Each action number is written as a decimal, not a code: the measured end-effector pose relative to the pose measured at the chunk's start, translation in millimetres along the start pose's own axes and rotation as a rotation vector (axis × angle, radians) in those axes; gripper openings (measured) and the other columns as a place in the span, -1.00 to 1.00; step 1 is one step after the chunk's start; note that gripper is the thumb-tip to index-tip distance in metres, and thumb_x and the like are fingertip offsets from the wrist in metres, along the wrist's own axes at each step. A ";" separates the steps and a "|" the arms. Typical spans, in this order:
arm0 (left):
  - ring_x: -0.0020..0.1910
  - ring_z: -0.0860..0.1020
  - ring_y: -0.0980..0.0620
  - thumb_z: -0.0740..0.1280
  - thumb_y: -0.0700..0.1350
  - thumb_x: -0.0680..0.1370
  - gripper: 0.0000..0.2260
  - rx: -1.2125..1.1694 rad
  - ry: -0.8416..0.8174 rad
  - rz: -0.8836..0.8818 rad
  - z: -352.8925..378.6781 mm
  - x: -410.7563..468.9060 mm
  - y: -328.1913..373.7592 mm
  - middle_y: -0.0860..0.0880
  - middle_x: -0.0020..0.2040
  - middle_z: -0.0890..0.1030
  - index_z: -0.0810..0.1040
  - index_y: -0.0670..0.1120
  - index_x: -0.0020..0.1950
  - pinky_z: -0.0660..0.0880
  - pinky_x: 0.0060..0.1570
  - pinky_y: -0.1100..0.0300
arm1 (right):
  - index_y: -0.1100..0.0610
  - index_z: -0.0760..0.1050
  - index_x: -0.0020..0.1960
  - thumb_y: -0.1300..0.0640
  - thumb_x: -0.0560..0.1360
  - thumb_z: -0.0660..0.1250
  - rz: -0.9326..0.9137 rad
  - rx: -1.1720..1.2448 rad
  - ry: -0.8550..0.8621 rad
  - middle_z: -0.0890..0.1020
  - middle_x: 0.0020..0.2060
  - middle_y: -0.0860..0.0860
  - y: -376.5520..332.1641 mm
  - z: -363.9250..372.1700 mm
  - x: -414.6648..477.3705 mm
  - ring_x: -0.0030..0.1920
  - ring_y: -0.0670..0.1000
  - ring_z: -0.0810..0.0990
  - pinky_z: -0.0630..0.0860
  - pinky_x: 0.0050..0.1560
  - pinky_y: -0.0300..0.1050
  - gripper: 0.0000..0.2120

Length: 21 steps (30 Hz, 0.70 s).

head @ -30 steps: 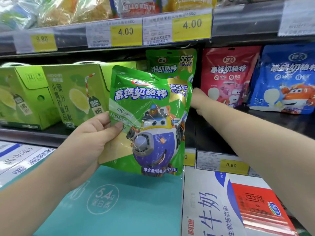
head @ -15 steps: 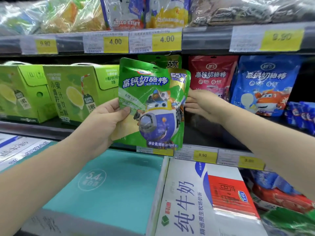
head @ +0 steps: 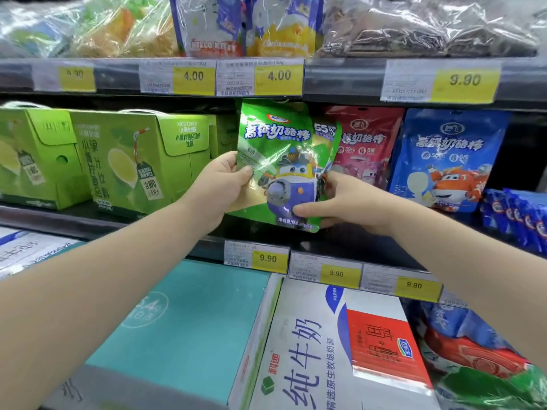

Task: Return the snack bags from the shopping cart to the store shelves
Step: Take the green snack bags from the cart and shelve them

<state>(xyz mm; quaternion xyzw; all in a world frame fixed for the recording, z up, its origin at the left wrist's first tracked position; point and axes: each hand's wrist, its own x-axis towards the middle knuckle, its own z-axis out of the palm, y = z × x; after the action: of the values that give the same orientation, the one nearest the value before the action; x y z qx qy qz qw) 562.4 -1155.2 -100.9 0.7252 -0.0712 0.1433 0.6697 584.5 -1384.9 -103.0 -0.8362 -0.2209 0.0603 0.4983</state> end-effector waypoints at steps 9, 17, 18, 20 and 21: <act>0.38 0.36 -0.12 0.38 -0.16 0.53 -0.24 0.655 0.109 0.039 22.8 18.7 -20.0 -0.14 0.45 0.26 0.00 -0.11 0.60 0.35 0.40 -0.06 | -0.02 0.43 0.41 -0.01 0.31 0.66 -0.009 -0.217 0.298 0.63 0.23 -0.12 10.8 8.9 42.4 0.19 -0.05 0.62 0.62 0.19 -0.02 -0.25; 0.10 0.38 -0.07 0.32 -0.03 0.57 -0.36 0.787 -0.022 -0.094 17.5 29.6 -37.1 -0.16 0.45 0.23 0.08 -0.10 0.55 0.32 0.03 0.13 | 0.13 0.31 0.51 0.14 0.62 0.31 0.045 -0.223 0.350 0.56 0.24 0.05 16.4 32.2 69.3 0.09 -0.01 0.49 0.32 0.04 -0.24 -0.52; 0.14 0.40 -0.10 0.31 -0.03 0.57 -0.36 0.793 -0.030 -0.087 16.1 33.1 -38.7 -0.17 0.46 0.24 0.08 -0.09 0.55 0.34 0.03 0.11 | 0.14 0.28 0.54 0.14 0.64 0.27 0.060 -0.231 0.347 0.54 0.26 0.08 17.4 32.5 73.0 0.11 0.03 0.48 0.31 0.03 -0.23 -0.52; 0.28 0.41 -0.16 0.31 -0.03 0.57 -0.34 0.808 -0.040 -0.068 14.9 39.4 -39.9 -0.17 0.50 0.21 0.05 -0.06 0.58 0.37 0.08 0.09 | 0.15 0.26 0.54 0.11 0.68 0.20 0.070 -0.278 0.350 0.50 0.34 0.13 19.0 31.5 80.2 0.24 0.11 0.49 0.28 0.06 -0.22 -0.54; 0.33 0.40 -0.17 0.31 -0.03 0.57 -0.32 0.811 -0.042 -0.068 14.6 42.5 -40.1 -0.17 0.52 0.19 0.03 -0.05 0.59 0.38 0.12 0.09 | 0.16 0.28 0.52 0.10 0.69 0.19 0.075 -0.306 0.358 0.49 0.38 0.15 19.9 30.9 83.4 0.30 0.14 0.48 0.28 0.07 -0.20 -0.57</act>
<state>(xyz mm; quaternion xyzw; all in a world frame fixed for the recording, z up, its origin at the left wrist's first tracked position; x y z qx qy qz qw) 616.2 -1162.2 -127.1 0.9352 0.0014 0.1228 0.3321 655.3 -1332.2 -125.5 -0.9070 -0.1043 -0.1047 0.3943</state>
